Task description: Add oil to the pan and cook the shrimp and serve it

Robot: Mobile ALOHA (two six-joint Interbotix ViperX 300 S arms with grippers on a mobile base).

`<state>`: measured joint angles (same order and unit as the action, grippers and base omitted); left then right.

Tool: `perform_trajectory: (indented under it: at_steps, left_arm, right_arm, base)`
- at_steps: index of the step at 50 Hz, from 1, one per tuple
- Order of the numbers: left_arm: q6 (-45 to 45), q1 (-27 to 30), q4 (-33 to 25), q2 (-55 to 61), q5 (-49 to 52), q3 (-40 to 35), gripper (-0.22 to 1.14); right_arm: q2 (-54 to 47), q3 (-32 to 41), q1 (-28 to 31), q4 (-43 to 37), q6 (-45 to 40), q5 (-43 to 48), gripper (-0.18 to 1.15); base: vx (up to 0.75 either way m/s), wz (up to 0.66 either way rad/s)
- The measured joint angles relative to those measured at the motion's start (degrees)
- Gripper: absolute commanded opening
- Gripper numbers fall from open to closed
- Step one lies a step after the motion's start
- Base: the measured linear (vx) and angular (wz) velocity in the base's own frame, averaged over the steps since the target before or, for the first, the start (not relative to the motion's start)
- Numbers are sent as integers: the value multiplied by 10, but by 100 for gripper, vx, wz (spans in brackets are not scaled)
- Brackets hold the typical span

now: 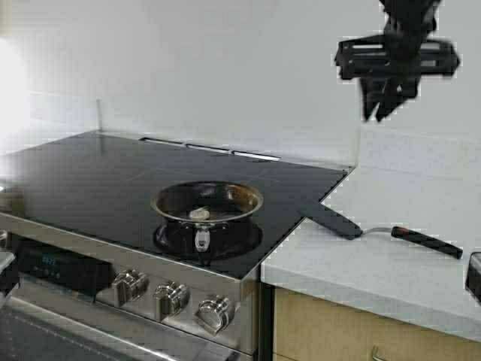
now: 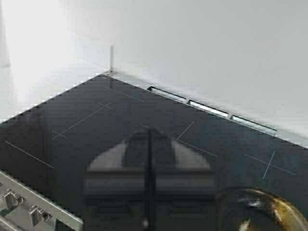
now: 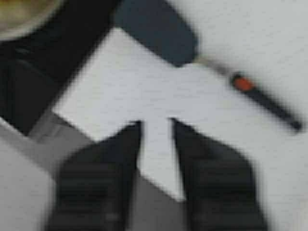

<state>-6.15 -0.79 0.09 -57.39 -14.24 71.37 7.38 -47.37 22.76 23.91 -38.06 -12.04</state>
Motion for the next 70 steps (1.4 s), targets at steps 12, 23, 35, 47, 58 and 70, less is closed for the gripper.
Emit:
perform_trajectory:
  at_steps: [12, 23, 35, 47, 58, 70]
  left_arm:
    - [0, -1, 0, 0, 0, 0, 3]
    - [0, -1, 0, 0, 0, 0, 3]
    - [-6, 0, 0, 0, 0, 0, 3]
    - [-6, -1, 0, 0, 0, 1, 3]
    - [-6, 0, 0, 0, 0, 0, 3]
    - [-6, 0, 0, 0, 0, 0, 3]
  right_arm:
    - [-47, -80, 2, -150, -58, 221, 103]
    - [-115, -147, 44, -366, -64, 439, 103]
    - [-210, -156, 151, -659, -86, 595, 103]
    - [-309, -103, 175, -746, -158, 619, 103]
    - [-406, -48, 167, -715, -242, 628, 103]
    - [-463, -5, 77, -621, -281, 632, 103]
  base:
    - [0, 0]
    - [0, 0]
    - [0, 0]
    - [0, 0]
    - [0, 0]
    - [0, 0]
